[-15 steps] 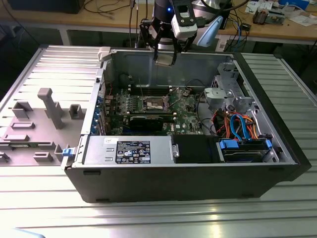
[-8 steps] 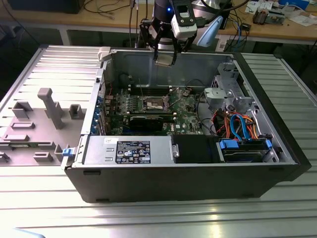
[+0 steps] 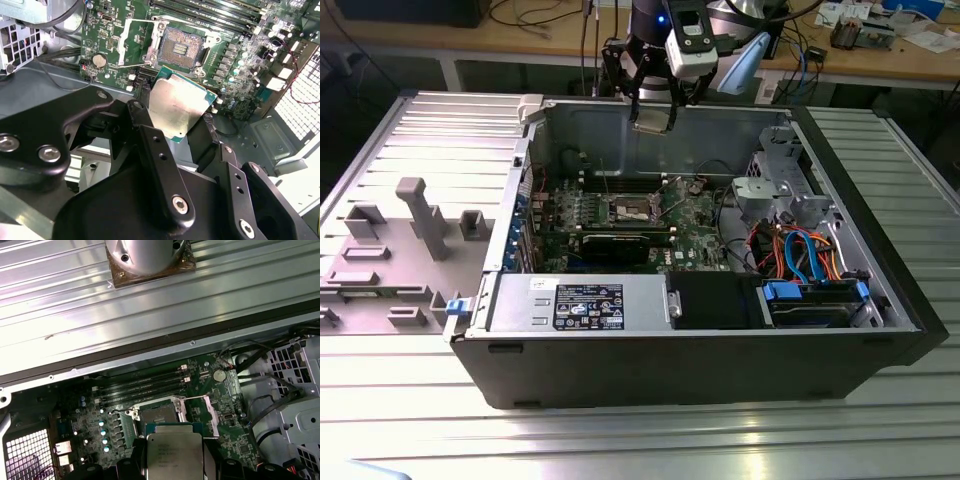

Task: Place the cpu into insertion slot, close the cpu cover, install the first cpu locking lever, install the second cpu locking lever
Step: 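Place the cpu into insertion slot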

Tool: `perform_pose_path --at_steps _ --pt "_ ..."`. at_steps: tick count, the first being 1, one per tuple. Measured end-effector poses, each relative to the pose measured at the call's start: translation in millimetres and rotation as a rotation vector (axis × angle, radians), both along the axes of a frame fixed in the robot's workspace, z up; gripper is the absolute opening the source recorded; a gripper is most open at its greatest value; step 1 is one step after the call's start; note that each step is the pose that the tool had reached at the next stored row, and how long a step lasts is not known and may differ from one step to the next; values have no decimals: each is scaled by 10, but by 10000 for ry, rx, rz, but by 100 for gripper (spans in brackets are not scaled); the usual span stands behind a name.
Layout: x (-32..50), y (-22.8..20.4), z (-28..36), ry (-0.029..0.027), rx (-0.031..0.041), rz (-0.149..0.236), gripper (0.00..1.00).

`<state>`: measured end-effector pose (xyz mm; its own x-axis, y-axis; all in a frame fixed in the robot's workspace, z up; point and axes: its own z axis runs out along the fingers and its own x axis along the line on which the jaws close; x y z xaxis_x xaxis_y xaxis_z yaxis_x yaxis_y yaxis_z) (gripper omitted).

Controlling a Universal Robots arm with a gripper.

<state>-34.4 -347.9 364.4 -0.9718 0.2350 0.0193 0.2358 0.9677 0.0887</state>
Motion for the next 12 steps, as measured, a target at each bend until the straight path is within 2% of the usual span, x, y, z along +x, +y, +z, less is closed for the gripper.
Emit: perform_pose_path --at_steps 2,7,12 --pt "0 0 0 -1 0 -92 55" --pt "0 0 -5 0 -1 -771 55" --pt "-7 0 -6 0 0 -1017 55"
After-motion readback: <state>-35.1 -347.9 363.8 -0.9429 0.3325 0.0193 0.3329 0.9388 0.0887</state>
